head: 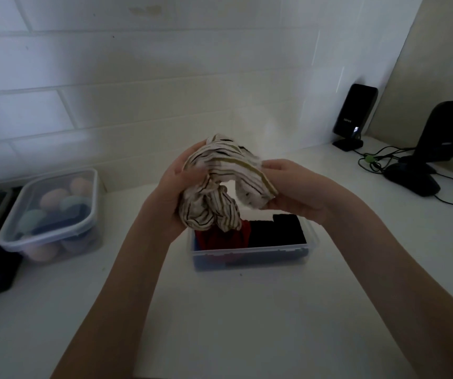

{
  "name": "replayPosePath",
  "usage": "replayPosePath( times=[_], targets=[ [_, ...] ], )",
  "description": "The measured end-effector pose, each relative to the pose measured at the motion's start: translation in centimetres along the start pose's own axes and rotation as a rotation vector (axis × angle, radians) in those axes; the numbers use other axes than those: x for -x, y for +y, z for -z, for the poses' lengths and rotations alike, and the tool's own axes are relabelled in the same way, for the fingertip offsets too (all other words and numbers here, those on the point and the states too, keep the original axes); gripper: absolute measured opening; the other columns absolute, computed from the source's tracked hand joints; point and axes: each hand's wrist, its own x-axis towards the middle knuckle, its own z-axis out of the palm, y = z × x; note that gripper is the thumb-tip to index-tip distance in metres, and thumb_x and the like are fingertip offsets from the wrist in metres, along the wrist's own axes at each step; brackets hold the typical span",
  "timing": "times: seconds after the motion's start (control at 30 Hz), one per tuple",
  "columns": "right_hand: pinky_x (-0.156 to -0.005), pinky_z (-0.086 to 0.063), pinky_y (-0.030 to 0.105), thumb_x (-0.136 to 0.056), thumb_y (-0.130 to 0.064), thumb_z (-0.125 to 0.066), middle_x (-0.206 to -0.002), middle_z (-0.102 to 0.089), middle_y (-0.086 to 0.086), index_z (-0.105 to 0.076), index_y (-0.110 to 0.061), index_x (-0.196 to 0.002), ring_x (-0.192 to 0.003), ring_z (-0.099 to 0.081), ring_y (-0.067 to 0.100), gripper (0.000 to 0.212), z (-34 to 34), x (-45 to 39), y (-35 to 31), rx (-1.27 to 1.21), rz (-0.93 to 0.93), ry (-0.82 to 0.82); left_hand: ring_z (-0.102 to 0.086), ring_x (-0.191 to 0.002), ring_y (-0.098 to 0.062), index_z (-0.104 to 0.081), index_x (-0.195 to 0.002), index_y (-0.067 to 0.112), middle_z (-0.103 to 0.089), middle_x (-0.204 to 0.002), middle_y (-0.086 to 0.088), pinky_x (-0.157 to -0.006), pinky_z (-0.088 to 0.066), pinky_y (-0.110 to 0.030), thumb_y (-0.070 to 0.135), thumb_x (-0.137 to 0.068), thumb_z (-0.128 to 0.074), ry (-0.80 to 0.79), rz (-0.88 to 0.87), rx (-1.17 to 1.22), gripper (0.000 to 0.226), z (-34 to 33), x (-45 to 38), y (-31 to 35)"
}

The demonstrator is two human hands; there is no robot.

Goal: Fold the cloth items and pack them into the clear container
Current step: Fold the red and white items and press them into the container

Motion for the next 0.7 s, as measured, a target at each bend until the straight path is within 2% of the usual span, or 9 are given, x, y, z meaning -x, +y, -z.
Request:
replayPosePath(
  times=[0.07, 0.1, 0.17, 0.27, 0.37, 0.5, 0.57, 0.63, 0.7],
  targets=[
    [-0.074, -0.053, 0.028, -0.093, -0.014, -0.047, -0.085, -0.067, 0.004, -0.064, -0.011, -0.1, -0.074, -0.063, 0.013, 0.019, 0.3, 0.0, -0.4, -0.233, 0.018, -0.003, -0.07, -0.088, -0.016, -0.073, -0.099, 0.016, -0.074, -0.098, -0.002, -0.075, -0.057, -0.028, 0.045, -0.048, -0.086, -0.011, 0.034, 0.115, 0.06, 0.0, 0.1, 0.2],
    [-0.074, -0.054, 0.029, -0.093, -0.011, -0.045, -0.082, -0.067, 0.004, -0.065, -0.01, -0.095, -0.072, -0.065, 0.013, 0.021, 0.5, 0.1, -0.7, -0.365, 0.031, -0.005, -0.07, -0.09, -0.017, -0.073, -0.099, 0.016, -0.074, -0.099, -0.003, -0.076, -0.057, -0.028, 0.047, -0.049, -0.084, -0.024, 0.055, 0.143, 0.06, 0.1, 0.1, 0.3],
    [-0.073, -0.057, 0.029, -0.091, -0.006, -0.041, -0.061, -0.064, 0.003, -0.064, -0.008, -0.063, -0.057, -0.063, 0.012, 0.036, 0.8, 0.4, -1.1, -0.615, 0.061, 0.009, -0.069, -0.083, -0.019, -0.065, -0.108, 0.013, -0.073, -0.094, -0.005, -0.072, -0.057, -0.027, 0.046, -0.054, -0.081, -0.073, 0.114, 0.136, 0.065, 0.2, 0.0, 0.3],
    [-0.043, -0.048, 0.017, -0.083, -0.004, -0.043, -0.04, -0.039, -0.003, -0.039, -0.012, -0.052, -0.031, -0.038, 0.004, 0.032, 1.1, 0.5, -1.5, -0.967, 0.085, -0.059, -0.056, -0.057, -0.013, -0.058, -0.106, 0.011, -0.058, -0.066, 0.0, -0.055, -0.049, -0.02, 0.039, -0.057, -0.082, -0.116, 0.204, 0.128, 0.061, 0.2, -0.3, 0.0],
    [-0.025, -0.023, 0.009, -0.082, -0.02, -0.044, -0.032, -0.032, -0.005, -0.04, -0.013, -0.046, -0.026, -0.014, 0.006, 0.037, 1.8, 0.6, -1.6, -0.875, 0.042, -0.174, -0.042, -0.054, -0.009, -0.066, -0.102, 0.014, -0.045, -0.057, 0.006, -0.058, -0.041, -0.019, 0.039, -0.06, -0.081, -0.131, 0.198, 0.023, 0.051, 0.4, -0.4, -0.3],
    [-0.024, -0.016, 0.01, -0.091, -0.018, -0.042, -0.036, -0.034, -0.008, -0.039, -0.016, -0.05, -0.023, -0.024, 0.006, 0.041, 2.0, 0.9, -1.9, -0.712, 0.135, -0.033, -0.04, -0.047, -0.008, -0.07, -0.103, 0.014, -0.045, -0.049, 0.008, -0.05, -0.037, -0.017, 0.039, -0.078, -0.065, -0.144, 0.217, -0.338, 0.035, 0.9, 0.0, 0.2],
    [-0.025, -0.015, 0.01, -0.095, -0.015, -0.038, -0.043, -0.038, -0.008, -0.037, -0.017, -0.056, -0.025, -0.024, 0.005, 0.039, 2.1, 0.8, -1.9, -0.681, 0.193, 0.055, -0.041, -0.044, -0.008, -0.073, -0.086, 0.016, -0.049, -0.048, 0.006, -0.046, -0.037, -0.016, 0.041, -0.082, -0.058, -0.172, 0.258, -0.448, 0.029, 1.0, 0.2, 0.3],
    [-0.027, -0.014, 0.01, -0.096, -0.017, -0.04, -0.044, -0.04, -0.008, -0.036, -0.018, -0.06, -0.027, -0.024, 0.005, 0.036, 2.5, 0.7, -1.7, -0.679, 0.193, 0.124, -0.045, -0.047, -0.01, -0.064, -0.061, 0.019, -0.052, -0.048, 0.005, -0.049, -0.04, -0.017, 0.051, -0.073, -0.067, -0.202, 0.259, -0.379, 0.035, 1.2, 0.4, 0.2],
    [-0.028, -0.015, 0.011, -0.095, -0.022, -0.046, -0.044, -0.04, -0.008, -0.037, -0.018, -0.064, -0.028, -0.024, 0.004, 0.033, 2.8, 0.3, -1.3, -0.646, 0.175, 0.2, -0.049, -0.052, -0.012, -0.056, -0.055, 0.02, -0.054, -0.048, 0.004, -0.057, -0.04, -0.019, 0.053, -0.067, -0.071, -0.226, 0.233, -0.161, 0.038, 1.8, 0.4, 0.2]
  ],
)
